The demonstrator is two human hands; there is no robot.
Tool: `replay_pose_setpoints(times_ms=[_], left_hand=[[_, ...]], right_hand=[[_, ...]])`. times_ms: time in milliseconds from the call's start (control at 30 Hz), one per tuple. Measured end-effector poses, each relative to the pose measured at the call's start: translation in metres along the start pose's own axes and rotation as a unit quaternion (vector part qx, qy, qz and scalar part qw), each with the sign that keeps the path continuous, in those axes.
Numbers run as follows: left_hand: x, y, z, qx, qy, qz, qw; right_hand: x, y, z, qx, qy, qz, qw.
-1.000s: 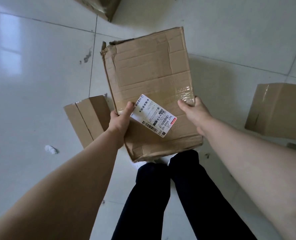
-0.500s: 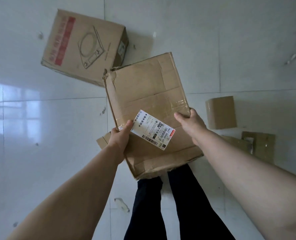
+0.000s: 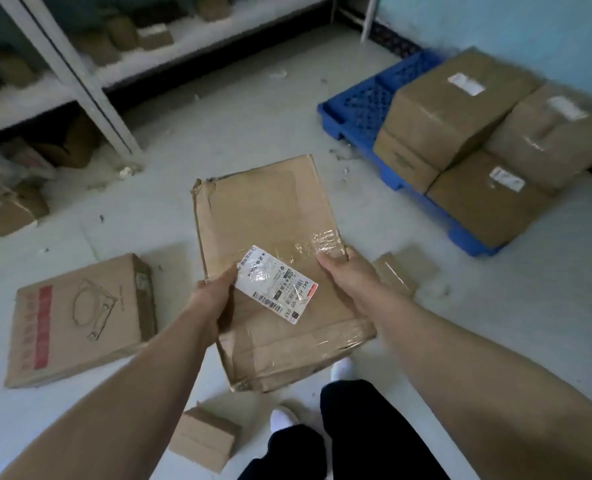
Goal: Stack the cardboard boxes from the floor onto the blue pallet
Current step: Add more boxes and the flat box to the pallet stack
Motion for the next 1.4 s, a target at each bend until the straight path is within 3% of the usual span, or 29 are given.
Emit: replay_pose_setpoints(times_ms=[167,367,533,667,867,1167,1400], left_hand=[[0.095,0.013,-0.034,0.040,-0.097,0.083,0.991],[0.217,0.036,-0.030,0.037,-0.172,0.144,0.974],[0.318,0.036,-0.011,-0.003,-0.218,0.185,0.958],[0.405,0.007,0.001,-0.018,-0.252,0.168,0.953],[0.539,0.041,-0.005,0.006,-0.262,0.183,0.948],[0.636,-0.027,-0.041,-0.004,-0.252,0.166,0.953],[0.716,-0.105,-0.107,-0.028,-0.242,0.189,0.951]], right_hand=[[-0.083,0.039,-0.030,0.015,-0.082,-0.094,0.992],[-0.184,0.082,-0.083,0.052,-0.098,-0.158,0.981],[-0.275,0.100,-0.130,0.074,-0.078,-0.165,0.980],[-0.359,0.109,-0.169,0.090,-0.082,-0.178,0.976],[-0.473,0.115,-0.211,0.100,-0.105,-0.165,0.976],[-0.577,0.046,-0.222,0.119,-0.128,-0.144,0.974],[-0.669,-0.053,-0.183,0.149,-0.053,-0.140,0.977]])
Point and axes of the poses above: each hand's wrist, its own y-axis away from the middle knuckle, its own x-axis out of the palm, z = x × y, the point moved 3 cm from there along -y, towards the middle knuckle, and after that the axes turned 15 degrees about z, right-handed, at the moved point
